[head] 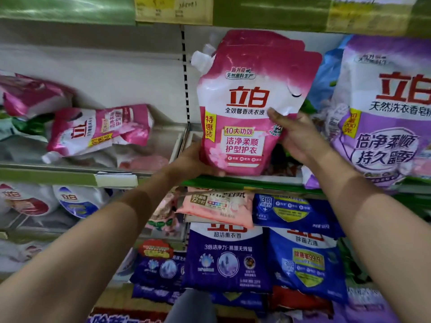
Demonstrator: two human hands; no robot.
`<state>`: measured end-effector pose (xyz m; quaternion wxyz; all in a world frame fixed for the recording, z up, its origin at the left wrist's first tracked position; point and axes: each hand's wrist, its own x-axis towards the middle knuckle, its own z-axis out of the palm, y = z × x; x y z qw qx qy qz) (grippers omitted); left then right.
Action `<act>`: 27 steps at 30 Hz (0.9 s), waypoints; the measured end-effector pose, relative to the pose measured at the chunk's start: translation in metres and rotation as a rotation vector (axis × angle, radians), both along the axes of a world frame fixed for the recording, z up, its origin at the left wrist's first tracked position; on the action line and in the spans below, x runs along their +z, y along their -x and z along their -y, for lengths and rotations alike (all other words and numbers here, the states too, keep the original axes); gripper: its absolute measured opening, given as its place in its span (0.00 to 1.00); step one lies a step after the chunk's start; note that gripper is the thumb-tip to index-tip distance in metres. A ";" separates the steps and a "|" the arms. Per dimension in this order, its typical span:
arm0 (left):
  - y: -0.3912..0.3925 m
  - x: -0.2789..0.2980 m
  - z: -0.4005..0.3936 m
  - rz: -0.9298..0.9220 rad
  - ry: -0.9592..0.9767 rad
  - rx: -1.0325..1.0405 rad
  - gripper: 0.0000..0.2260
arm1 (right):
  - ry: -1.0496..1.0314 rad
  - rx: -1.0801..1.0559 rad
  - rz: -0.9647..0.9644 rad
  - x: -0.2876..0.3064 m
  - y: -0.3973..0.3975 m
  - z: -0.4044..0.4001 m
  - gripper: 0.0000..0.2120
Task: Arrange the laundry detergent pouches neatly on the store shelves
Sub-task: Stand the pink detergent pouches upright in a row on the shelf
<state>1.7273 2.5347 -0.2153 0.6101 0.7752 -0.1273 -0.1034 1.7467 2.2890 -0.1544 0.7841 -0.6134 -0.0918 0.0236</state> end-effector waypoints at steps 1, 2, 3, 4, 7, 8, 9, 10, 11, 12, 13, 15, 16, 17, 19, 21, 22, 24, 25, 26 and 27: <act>0.002 0.002 0.001 -0.002 -0.020 0.003 0.26 | -0.013 -0.004 -0.006 0.000 0.002 -0.001 0.19; 0.004 0.003 0.002 0.003 -0.010 0.017 0.25 | -0.025 -0.012 -0.015 0.001 0.003 -0.002 0.20; 0.004 0.003 0.003 0.011 0.004 0.029 0.24 | -0.035 -0.024 -0.026 0.001 0.004 -0.003 0.22; 0.003 0.003 0.004 0.014 0.011 0.039 0.23 | -0.039 -0.041 -0.032 0.003 0.005 -0.004 0.24; -0.002 0.004 0.002 0.006 0.004 0.049 0.22 | -0.038 -0.089 -0.037 0.007 0.004 -0.006 0.27; -0.003 0.005 0.001 0.003 -0.008 0.055 0.22 | -0.035 -0.100 -0.039 0.008 0.003 -0.008 0.28; -0.004 0.006 0.000 0.001 -0.019 0.058 0.23 | -0.032 -0.105 -0.045 0.008 0.003 -0.009 0.30; -0.004 0.006 -0.002 -0.004 -0.025 0.054 0.23 | -0.030 -0.105 -0.059 0.007 0.003 -0.008 0.33; -0.004 0.006 -0.004 -0.015 -0.037 0.041 0.24 | -0.026 -0.097 -0.082 0.005 0.004 -0.006 0.35; -0.004 0.004 -0.007 -0.031 -0.052 0.020 0.26 | -0.016 -0.080 -0.112 0.000 0.006 -0.003 0.36; -0.005 0.004 -0.012 -0.044 -0.068 -0.011 0.27 | 0.002 -0.055 -0.150 -0.007 0.009 0.002 0.36; -0.005 0.003 -0.021 -0.057 -0.081 -0.063 0.27 | 0.036 0.032 -0.227 -0.022 0.016 0.011 0.35; -0.005 0.002 -0.024 -0.056 -0.071 -0.068 0.26 | 0.039 0.068 -0.260 -0.030 0.020 0.016 0.33; -0.003 0.002 -0.026 -0.044 -0.050 -0.054 0.24 | 0.044 0.088 -0.286 -0.037 0.026 0.018 0.30; 0.002 0.002 -0.023 -0.003 -0.006 0.014 0.22 | 0.093 0.054 -0.317 -0.048 0.036 0.018 0.29; 0.004 0.000 -0.018 0.034 0.010 0.082 0.20 | 0.213 -0.068 -0.283 -0.057 0.038 0.014 0.25; 0.002 -0.003 -0.015 0.048 0.024 0.109 0.18 | 0.276 -0.138 -0.239 -0.061 0.036 0.010 0.21; -0.001 -0.010 -0.011 0.045 0.047 0.165 0.16 | 0.403 -0.234 -0.152 -0.069 0.031 0.004 0.13; -0.002 -0.012 -0.011 0.044 0.038 0.188 0.15 | 0.461 -0.267 -0.125 -0.073 0.028 0.002 0.11; -0.001 -0.013 -0.010 0.054 0.013 0.208 0.15 | 0.517 -0.290 -0.102 -0.077 0.026 0.003 0.10; 0.000 -0.013 -0.009 0.073 -0.016 0.216 0.15 | 0.570 -0.315 -0.083 -0.079 0.025 0.005 0.08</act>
